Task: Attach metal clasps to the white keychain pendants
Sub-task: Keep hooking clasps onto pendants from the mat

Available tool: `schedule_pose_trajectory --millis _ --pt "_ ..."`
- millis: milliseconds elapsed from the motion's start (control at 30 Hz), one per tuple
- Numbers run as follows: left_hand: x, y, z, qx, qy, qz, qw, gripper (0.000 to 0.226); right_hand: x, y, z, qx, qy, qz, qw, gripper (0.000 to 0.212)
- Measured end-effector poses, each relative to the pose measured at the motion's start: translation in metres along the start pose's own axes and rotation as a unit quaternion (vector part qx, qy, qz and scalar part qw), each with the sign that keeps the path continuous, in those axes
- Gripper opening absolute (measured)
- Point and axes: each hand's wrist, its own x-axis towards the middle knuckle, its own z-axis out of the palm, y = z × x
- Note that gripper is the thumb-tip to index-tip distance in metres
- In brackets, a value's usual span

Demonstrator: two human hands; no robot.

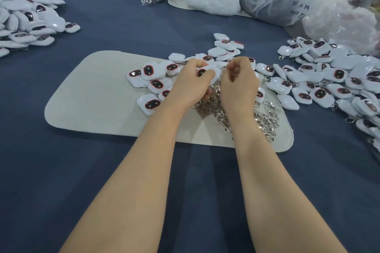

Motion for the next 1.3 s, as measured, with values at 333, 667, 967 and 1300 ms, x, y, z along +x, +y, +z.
schedule_pose_trajectory --millis 333,667,967,1300 --pt "0.0028 -0.0030 -0.0020 0.003 0.033 0.005 0.999 0.004 -0.0022 -0.0021 0.0024 -0.006 -0.022 -0.026 0.999 0.016" --pt "0.0041 -0.0021 -0.0016 0.013 0.040 0.001 0.999 0.008 -0.0032 -0.0032 0.0043 -0.011 -0.020 -0.039 0.999 0.011" --pt "0.0050 -0.0023 -0.0003 0.048 0.057 0.018 0.997 0.008 -0.0041 -0.0038 0.0052 -0.021 -0.033 -0.050 0.998 0.011" --pt "0.0023 -0.0036 -0.0033 0.110 0.056 0.083 0.989 0.007 -0.0049 -0.0056 0.0040 -0.088 -0.054 -0.079 0.992 0.016"
